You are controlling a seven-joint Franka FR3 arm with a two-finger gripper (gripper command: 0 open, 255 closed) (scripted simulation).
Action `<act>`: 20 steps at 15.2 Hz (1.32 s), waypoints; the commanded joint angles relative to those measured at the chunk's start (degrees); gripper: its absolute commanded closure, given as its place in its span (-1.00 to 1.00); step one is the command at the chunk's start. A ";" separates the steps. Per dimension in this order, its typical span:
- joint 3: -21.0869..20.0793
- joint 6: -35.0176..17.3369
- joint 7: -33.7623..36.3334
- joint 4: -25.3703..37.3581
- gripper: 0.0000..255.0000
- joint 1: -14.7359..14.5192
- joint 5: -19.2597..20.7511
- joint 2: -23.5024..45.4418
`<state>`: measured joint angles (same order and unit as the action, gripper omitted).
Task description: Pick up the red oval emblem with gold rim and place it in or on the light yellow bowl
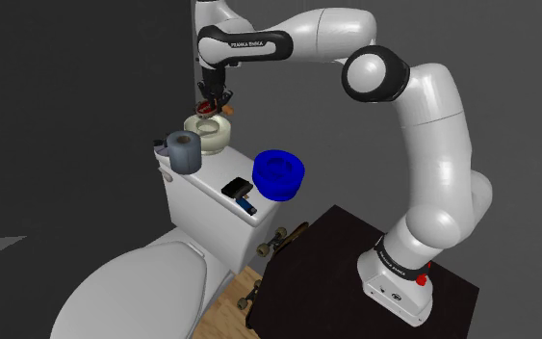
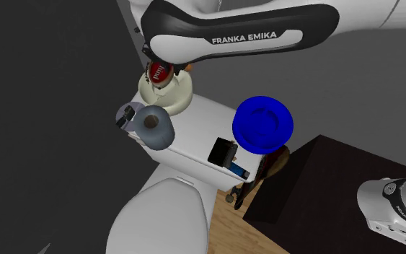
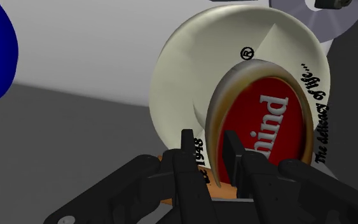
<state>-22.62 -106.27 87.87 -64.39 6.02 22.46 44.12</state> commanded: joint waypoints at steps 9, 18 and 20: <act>0.69 -6.53 1.46 -4.46 1.00 0.32 1.13 2.30; 0.93 -6.47 1.32 -4.26 -1.00 0.16 0.95 2.37; 0.93 -6.64 1.25 -4.55 -1.00 0.32 0.94 2.24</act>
<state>-21.74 -112.82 89.13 -68.76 6.08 23.41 46.29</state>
